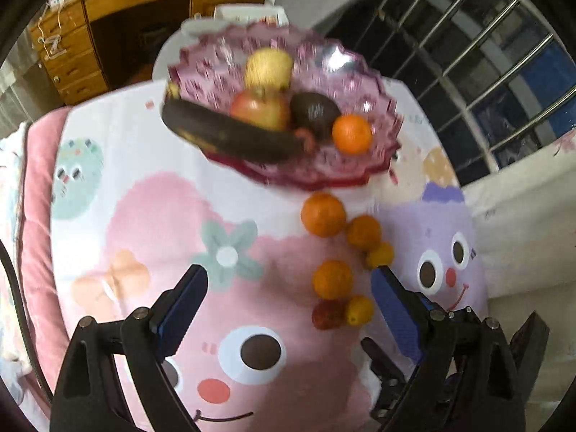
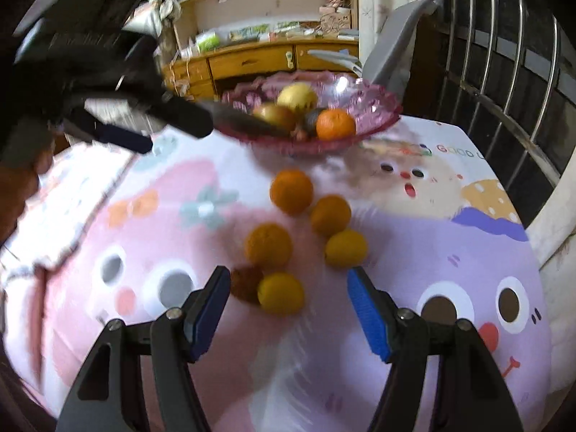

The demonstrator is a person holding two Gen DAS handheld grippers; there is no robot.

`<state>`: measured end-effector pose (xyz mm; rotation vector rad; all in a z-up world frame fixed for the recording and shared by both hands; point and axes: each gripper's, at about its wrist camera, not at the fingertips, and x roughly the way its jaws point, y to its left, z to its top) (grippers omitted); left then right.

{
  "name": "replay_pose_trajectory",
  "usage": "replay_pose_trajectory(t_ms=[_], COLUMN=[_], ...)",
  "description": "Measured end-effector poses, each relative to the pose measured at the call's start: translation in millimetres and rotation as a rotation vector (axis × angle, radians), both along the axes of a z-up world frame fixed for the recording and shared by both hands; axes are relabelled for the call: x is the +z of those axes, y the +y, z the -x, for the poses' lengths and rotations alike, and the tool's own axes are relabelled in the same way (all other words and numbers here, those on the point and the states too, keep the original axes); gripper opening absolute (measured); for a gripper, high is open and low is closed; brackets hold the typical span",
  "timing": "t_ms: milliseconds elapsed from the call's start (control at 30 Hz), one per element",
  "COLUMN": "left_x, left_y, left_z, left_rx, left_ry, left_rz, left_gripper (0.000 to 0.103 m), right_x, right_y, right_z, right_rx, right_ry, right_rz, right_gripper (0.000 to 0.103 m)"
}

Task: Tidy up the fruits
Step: 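Withdraw both open tools from the bowl, then grasp an orange with the left tool while the right tool grasps a yellow citrus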

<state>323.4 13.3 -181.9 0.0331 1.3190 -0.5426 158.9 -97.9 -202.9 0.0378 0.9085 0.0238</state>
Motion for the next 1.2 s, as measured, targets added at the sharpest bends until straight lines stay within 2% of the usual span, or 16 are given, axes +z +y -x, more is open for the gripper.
replay_pose_trajectory(t_ms=[133, 233, 433, 467, 567, 633, 700, 867, 933, 1200], left_x=[-22, -36, -54, -57, -63, -68, -71, -74, -74, -72], left_y=[-11, -20, -47, -51, -63, -68, -72, -77, -76, -65], left_z=[3, 8, 17, 18, 18, 17, 18, 18, 16, 15], left_rx=[0.006, 0.004, -0.036, -0.041, -0.048, -0.051, -0.048, -0.044, -0.034, -0.021], left_ry=[0.063, 0.099, 0.139, 0.146, 0.162, 0.170, 0.179, 0.169, 0.159, 0.157], left_rz=[-0.024, -0.040, -0.072, -0.075, -0.087, -0.094, -0.094, -0.109, -0.120, -0.096], left_gripper=[0.091, 0.088, 0.078, 0.073, 0.068, 0.063, 0.051, 0.046, 0.039, 0.038], right_x=[-19, -25, -32, -33, -35, -35, -35, -38, -38, -37], right_y=[9, 12, 15, 16, 16, 14, 12, 8, 8, 4], right_z=[6, 7, 3, 2, 1, 1, 1, -4, -5, -8], right_rx=[0.049, 0.079, 0.130, 0.143, 0.167, 0.178, 0.184, 0.199, 0.205, 0.208], right_ry=[0.029, 0.031, 0.030, 0.032, 0.034, 0.027, 0.021, 0.028, 0.028, 0.037], right_rz=[0.069, 0.083, 0.088, 0.092, 0.094, 0.091, 0.084, 0.076, 0.072, 0.052], right_gripper=[0.067, 0.064, 0.051, 0.049, 0.046, 0.044, 0.043, 0.035, 0.034, 0.033])
